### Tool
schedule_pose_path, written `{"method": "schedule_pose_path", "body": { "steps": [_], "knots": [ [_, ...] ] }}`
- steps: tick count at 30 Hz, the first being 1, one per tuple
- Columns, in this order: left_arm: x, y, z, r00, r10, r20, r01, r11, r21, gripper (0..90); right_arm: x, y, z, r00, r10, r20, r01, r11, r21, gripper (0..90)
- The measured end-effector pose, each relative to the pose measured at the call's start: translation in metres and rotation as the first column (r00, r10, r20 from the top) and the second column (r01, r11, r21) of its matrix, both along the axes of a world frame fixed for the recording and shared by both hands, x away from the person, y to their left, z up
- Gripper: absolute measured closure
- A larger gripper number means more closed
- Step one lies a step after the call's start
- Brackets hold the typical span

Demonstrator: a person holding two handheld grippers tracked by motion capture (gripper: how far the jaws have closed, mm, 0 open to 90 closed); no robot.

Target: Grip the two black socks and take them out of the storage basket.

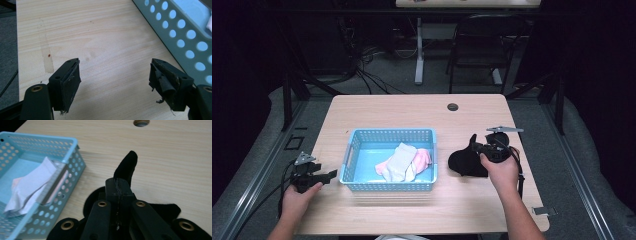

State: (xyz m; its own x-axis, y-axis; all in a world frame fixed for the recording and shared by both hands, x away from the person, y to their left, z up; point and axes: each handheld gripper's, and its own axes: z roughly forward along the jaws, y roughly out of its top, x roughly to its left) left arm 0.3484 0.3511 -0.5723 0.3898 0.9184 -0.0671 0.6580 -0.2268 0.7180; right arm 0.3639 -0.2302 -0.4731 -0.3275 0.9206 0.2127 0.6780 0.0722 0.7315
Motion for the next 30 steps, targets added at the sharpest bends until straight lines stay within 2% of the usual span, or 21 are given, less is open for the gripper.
{"method": "schedule_pose_path", "body": {
  "steps": [7,12,21,24,30],
  "knots": [
    [0.000,0.001,-0.001,0.9999,0.009,-0.007,-0.009,0.9999,0.005,24.8,0.000,-0.022,-0.026,0.9974,-0.067,-0.027,0.067,0.998,0.016,88.8],
    [0.000,0.000,-0.002,0.9999,0.010,-0.008,-0.010,0.9999,0.009,24.8,0.001,-0.033,-0.043,0.9930,-0.104,-0.055,0.107,0.993,0.046,87.4],
    [0.004,0.000,-0.003,0.9999,0.010,-0.012,-0.009,0.9999,0.006,24.8,-0.004,-0.037,-0.043,0.9908,-0.131,-0.034,0.132,0.990,0.038,72.3],
    [0.004,0.000,-0.002,0.9999,0.011,-0.009,-0.011,0.9999,0.005,24.8,-0.006,-0.034,-0.042,0.9913,-0.131,-0.019,0.131,0.991,0.011,69.3],
    [0.002,0.001,-0.002,0.9998,0.018,-0.007,-0.018,0.9998,0.000,24.8,-0.011,-0.029,-0.042,0.9935,-0.113,-0.007,0.113,0.994,-0.005,66.7]
  ]
}}
